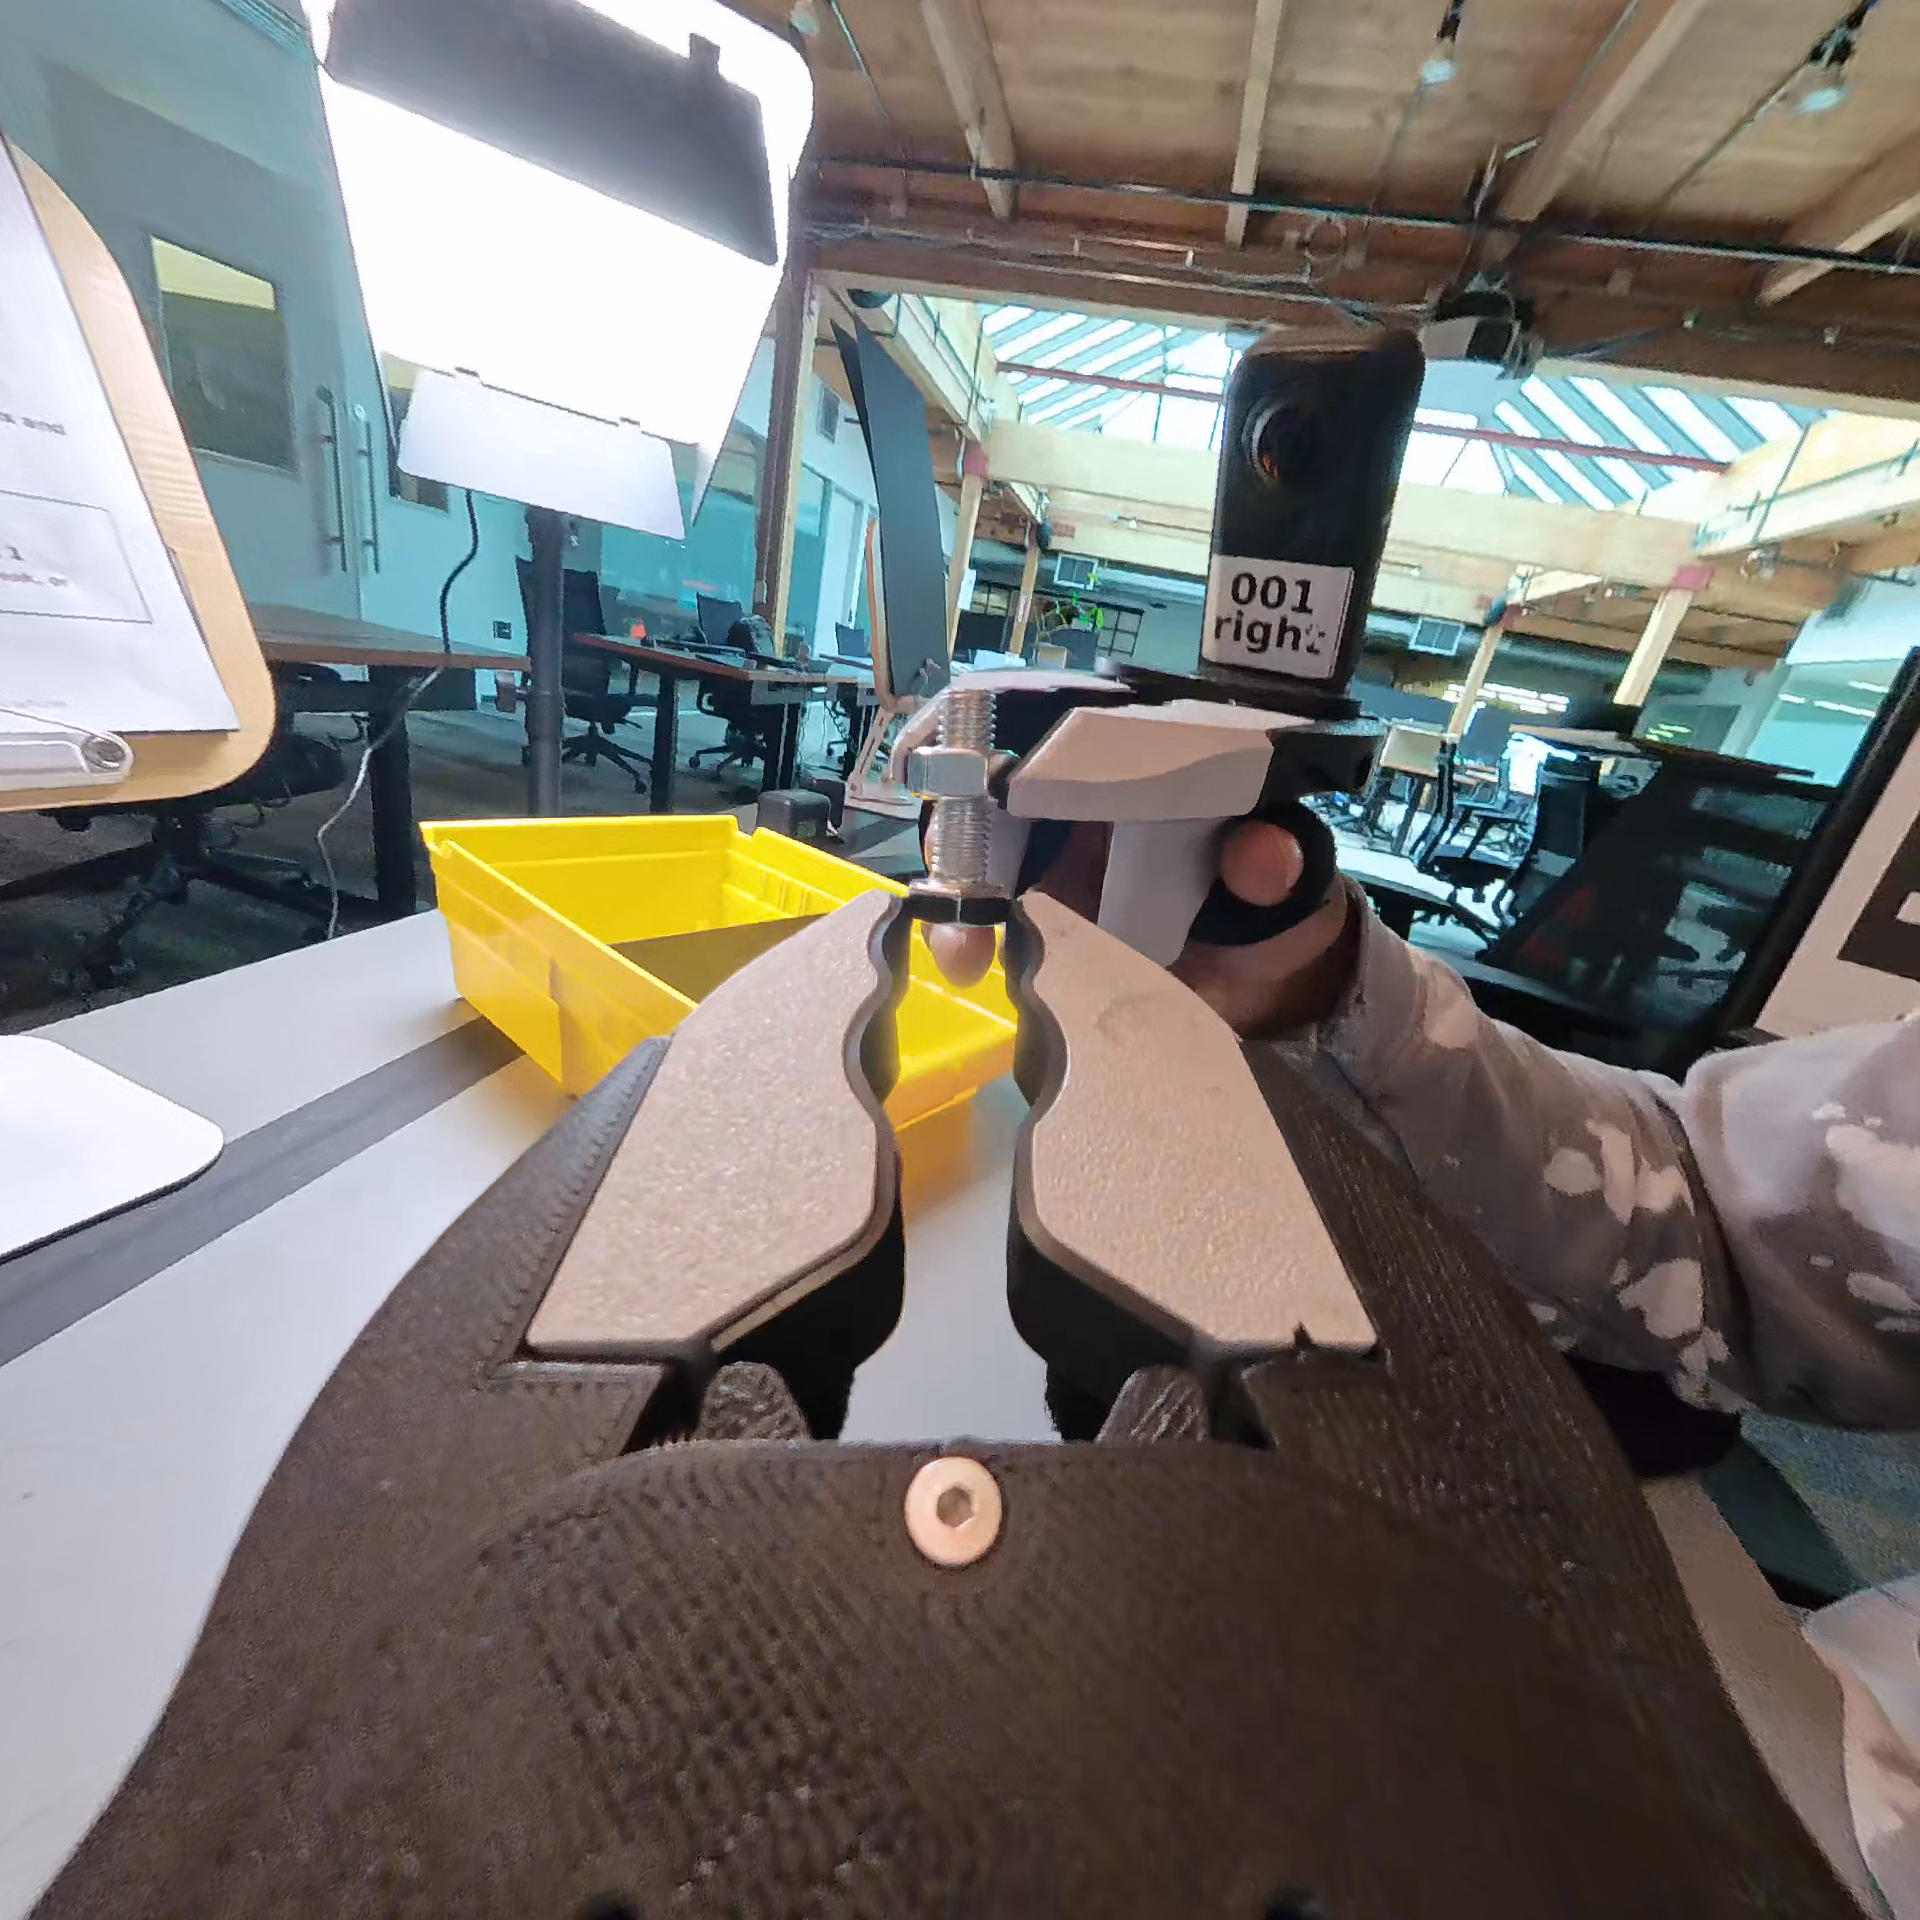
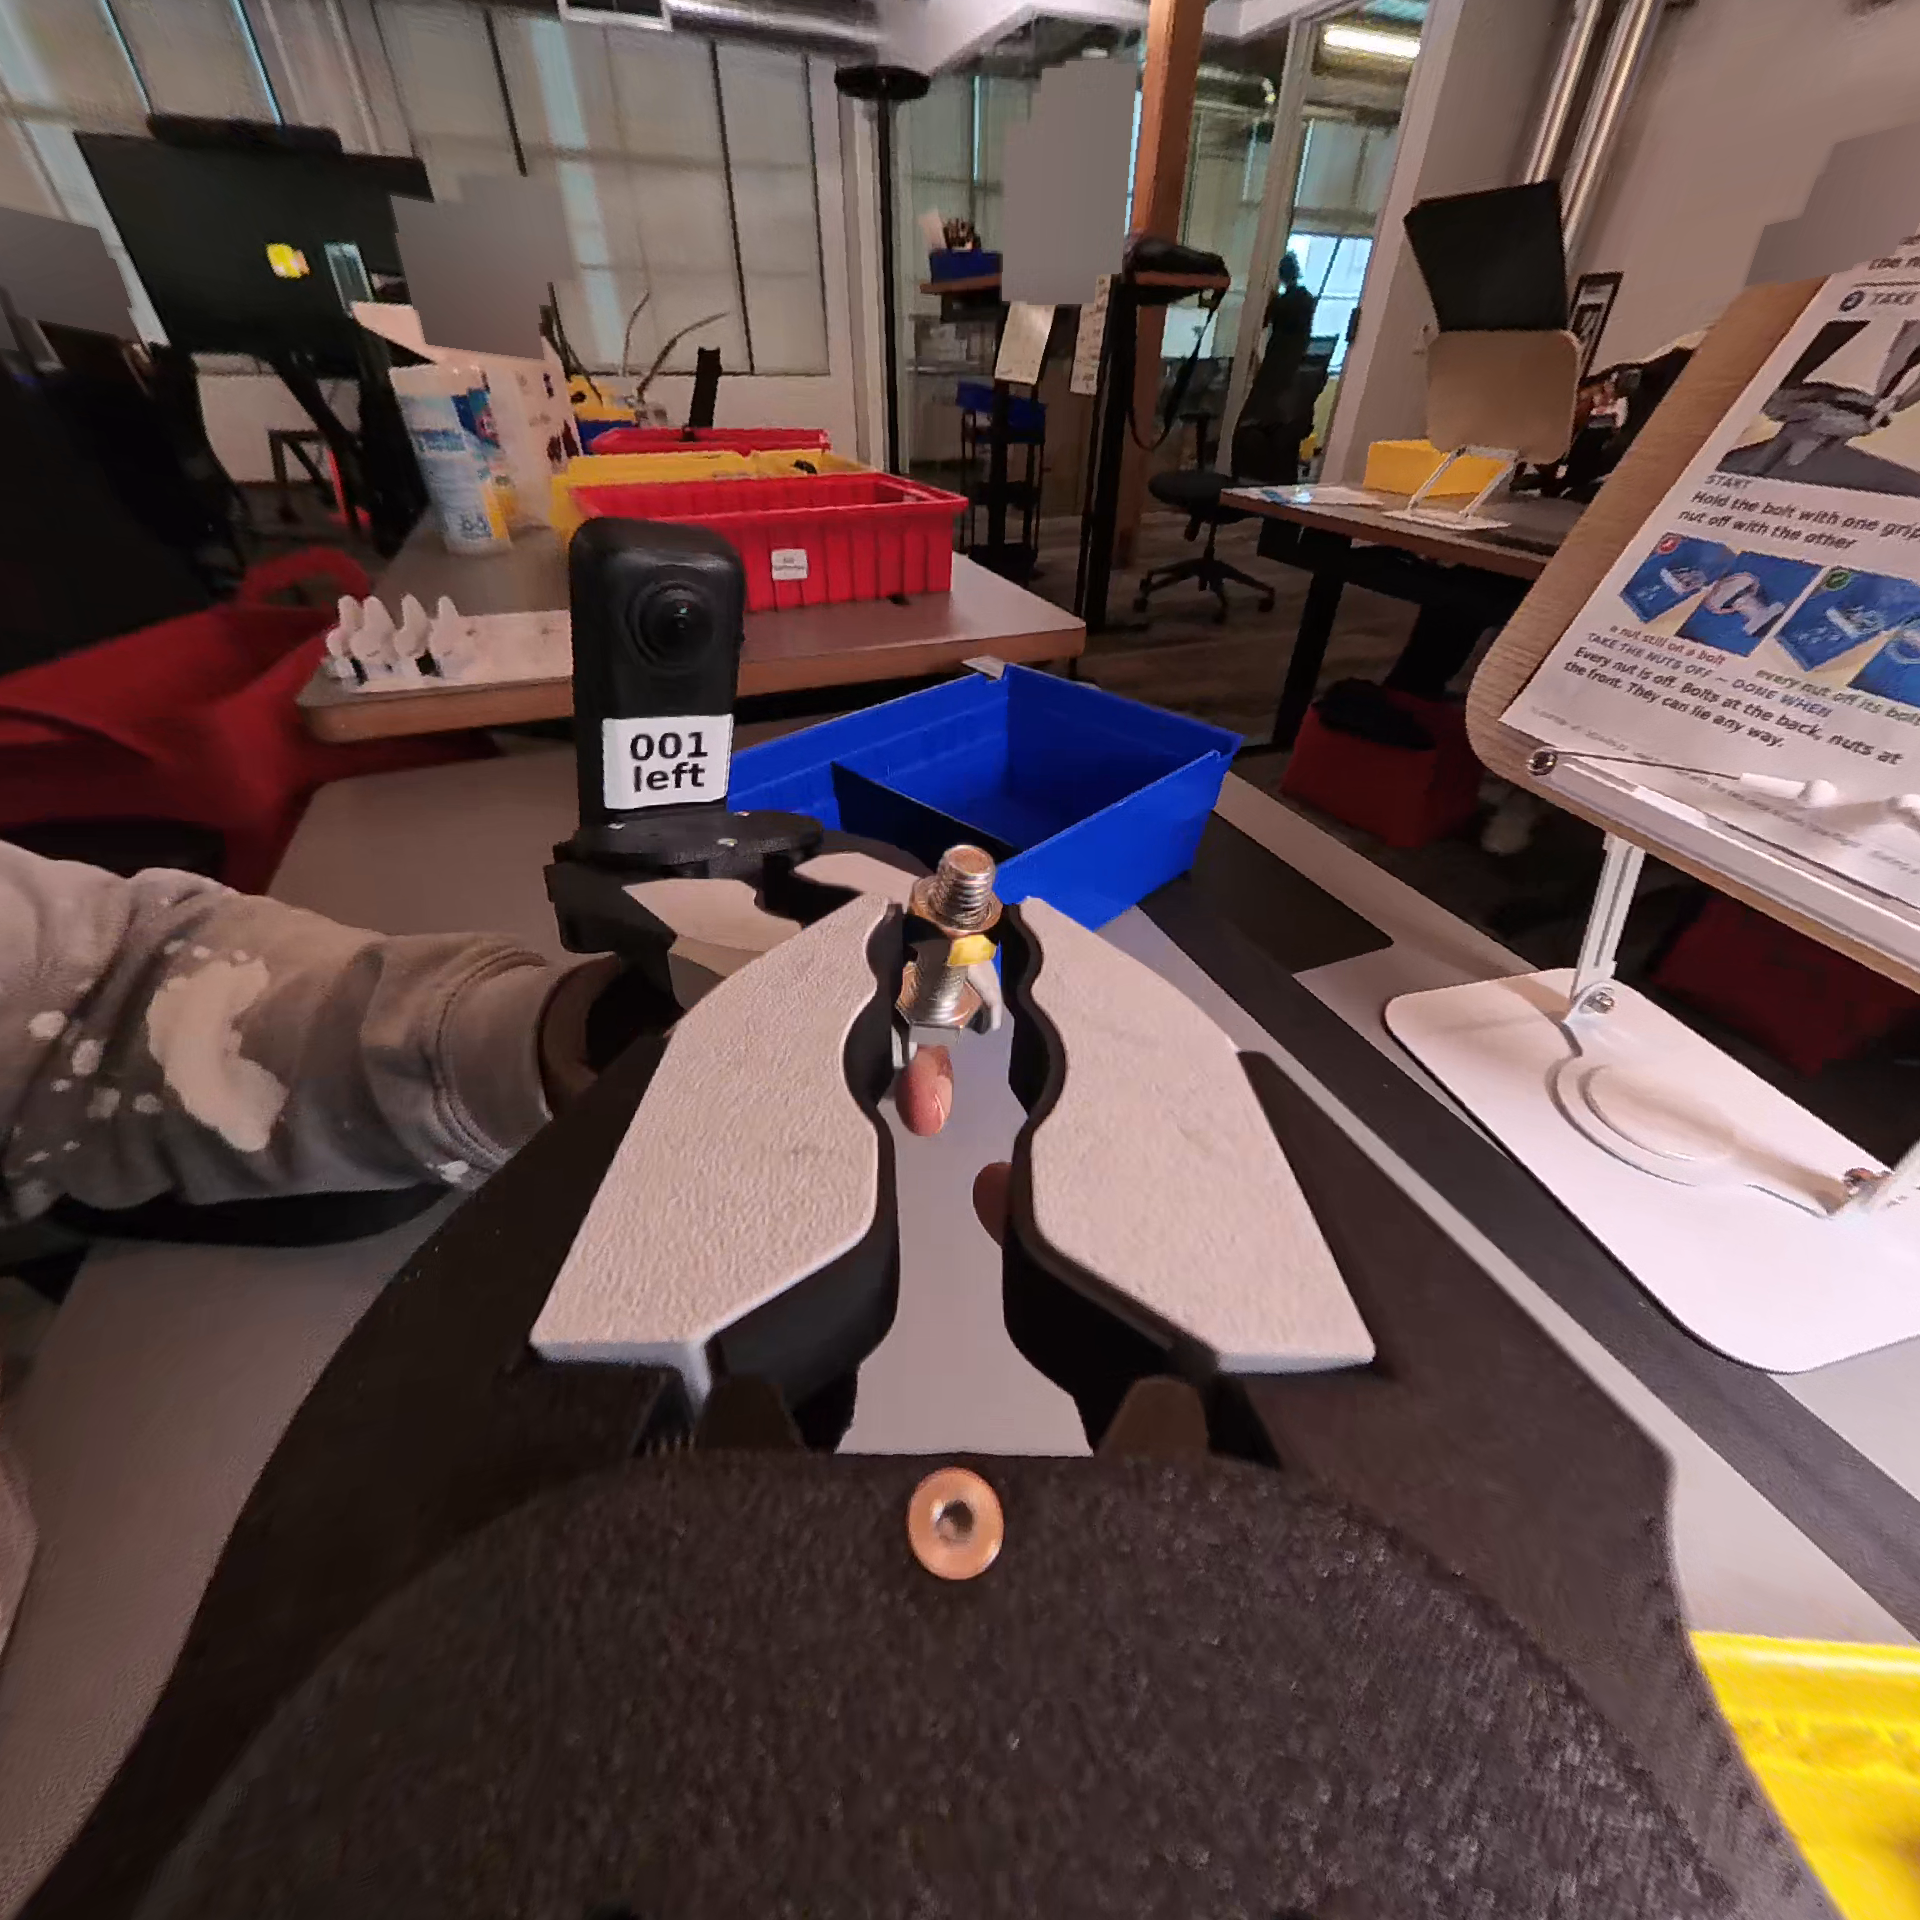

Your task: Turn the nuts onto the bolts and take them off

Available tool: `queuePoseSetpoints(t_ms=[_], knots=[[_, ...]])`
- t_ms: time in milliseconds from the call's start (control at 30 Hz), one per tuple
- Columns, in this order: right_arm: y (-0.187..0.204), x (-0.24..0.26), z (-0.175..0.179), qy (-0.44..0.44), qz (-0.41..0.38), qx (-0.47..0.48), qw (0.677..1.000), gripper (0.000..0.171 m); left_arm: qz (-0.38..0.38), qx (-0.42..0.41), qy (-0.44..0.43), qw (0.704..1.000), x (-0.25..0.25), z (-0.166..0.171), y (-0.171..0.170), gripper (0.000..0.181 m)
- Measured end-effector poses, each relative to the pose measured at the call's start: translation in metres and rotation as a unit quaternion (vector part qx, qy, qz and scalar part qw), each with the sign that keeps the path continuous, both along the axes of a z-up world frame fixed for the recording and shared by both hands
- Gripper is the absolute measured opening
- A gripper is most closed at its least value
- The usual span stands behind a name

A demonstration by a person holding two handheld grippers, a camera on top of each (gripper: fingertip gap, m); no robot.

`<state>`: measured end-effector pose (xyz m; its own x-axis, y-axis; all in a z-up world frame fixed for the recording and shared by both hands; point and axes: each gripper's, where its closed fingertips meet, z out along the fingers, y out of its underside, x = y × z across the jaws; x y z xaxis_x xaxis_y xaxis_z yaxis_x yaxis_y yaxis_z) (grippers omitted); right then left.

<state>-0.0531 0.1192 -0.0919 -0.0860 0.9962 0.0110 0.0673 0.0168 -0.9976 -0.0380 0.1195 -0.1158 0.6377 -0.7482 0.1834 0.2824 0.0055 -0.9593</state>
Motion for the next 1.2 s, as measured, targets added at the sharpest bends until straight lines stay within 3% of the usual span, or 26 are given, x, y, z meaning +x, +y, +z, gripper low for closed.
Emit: queuePoseSetpoints(t_ms=[600,933,1033,1067,1100,1133,1200], knots=[[0.002,-0.002,0.000,0.013,0.006,-0.015,1.000,0.018,0.006,-0.004,-0.015,1.000,-0.002,0.001,0.002,0.018],[-0.010,0.001,0.009,0.038,0.051,-0.037,0.997,0.017,-0.004,0.042,-0.023,0.999,0.002,0.012,-0.010,0.017],[-0.010,0.006,0.016,0.053,0.068,-0.054,0.995,0.029,-0.011,0.063,-0.033,0.997,0.002,0.021,-0.017,0.017],[-0.003,0.009,0.018,0.057,0.057,-0.063,0.995,0.026,-0.015,0.069,-0.040,0.997,0.000,0.024,-0.018,0.017],[0.014,0.010,0.018,0.059,0.010,-0.073,0.996,0.011,-0.016,0.070,-0.044,0.996,-0.001,0.026,-0.019,0.018],[0.027,0.013,0.018,0.065,-0.026,-0.075,0.995,0.011,-0.015,0.071,-0.041,0.997,-0.002,0.026,-0.019,0.018],[0.025,0.015,0.021,0.073,-0.017,-0.076,0.994,0.013,-0.010,0.069,-0.038,0.997,-0.002,0.026,-0.018,0.018]])
